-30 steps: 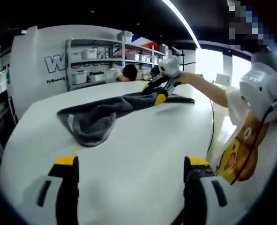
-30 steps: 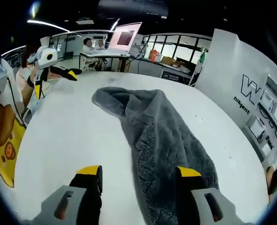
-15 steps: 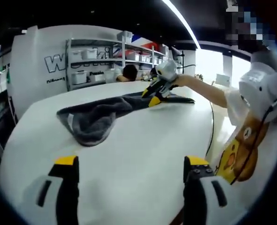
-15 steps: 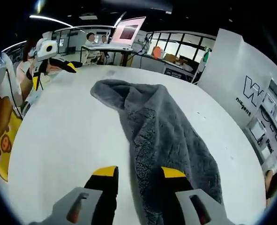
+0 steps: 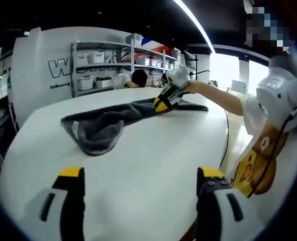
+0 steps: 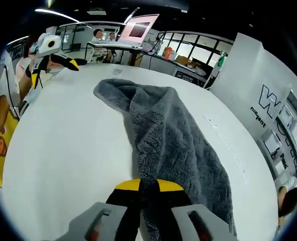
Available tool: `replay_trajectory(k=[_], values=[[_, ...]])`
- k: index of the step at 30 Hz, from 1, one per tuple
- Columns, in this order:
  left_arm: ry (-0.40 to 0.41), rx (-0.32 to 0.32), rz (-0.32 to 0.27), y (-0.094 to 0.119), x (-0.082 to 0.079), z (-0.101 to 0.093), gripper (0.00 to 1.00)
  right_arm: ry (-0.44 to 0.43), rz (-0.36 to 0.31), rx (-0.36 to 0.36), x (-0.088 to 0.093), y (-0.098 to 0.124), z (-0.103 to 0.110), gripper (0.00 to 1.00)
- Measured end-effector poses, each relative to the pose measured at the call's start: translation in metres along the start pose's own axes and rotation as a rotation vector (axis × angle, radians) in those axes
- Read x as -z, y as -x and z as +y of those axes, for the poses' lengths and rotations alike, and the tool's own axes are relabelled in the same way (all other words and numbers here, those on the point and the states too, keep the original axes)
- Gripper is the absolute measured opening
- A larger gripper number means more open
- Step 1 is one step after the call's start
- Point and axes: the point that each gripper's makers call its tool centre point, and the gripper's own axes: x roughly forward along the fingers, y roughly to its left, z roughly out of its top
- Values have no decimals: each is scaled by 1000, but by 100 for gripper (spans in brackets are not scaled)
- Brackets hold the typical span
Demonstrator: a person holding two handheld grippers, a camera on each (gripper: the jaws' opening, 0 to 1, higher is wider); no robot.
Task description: Fold the towel on the table until its edges align and the towel forms a compact rectangular stack.
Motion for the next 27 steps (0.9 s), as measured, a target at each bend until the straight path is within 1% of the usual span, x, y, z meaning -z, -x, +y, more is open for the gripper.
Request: replay_trajectory(k=[6,16,23,27], values=[[1,-4,-4,2,0,0,97,25,-21,25,-9,10,-5,4],[-1,0,-7,1,-1,-1,97,74,-116,166,-47,39,-36,3],[-1,-3,-11,4,0,-1,97,95,-157,223,-69,52,-48,3],[0,-6,-11,5,1,0,97,95,-174,248,-76,56,-55,3]])
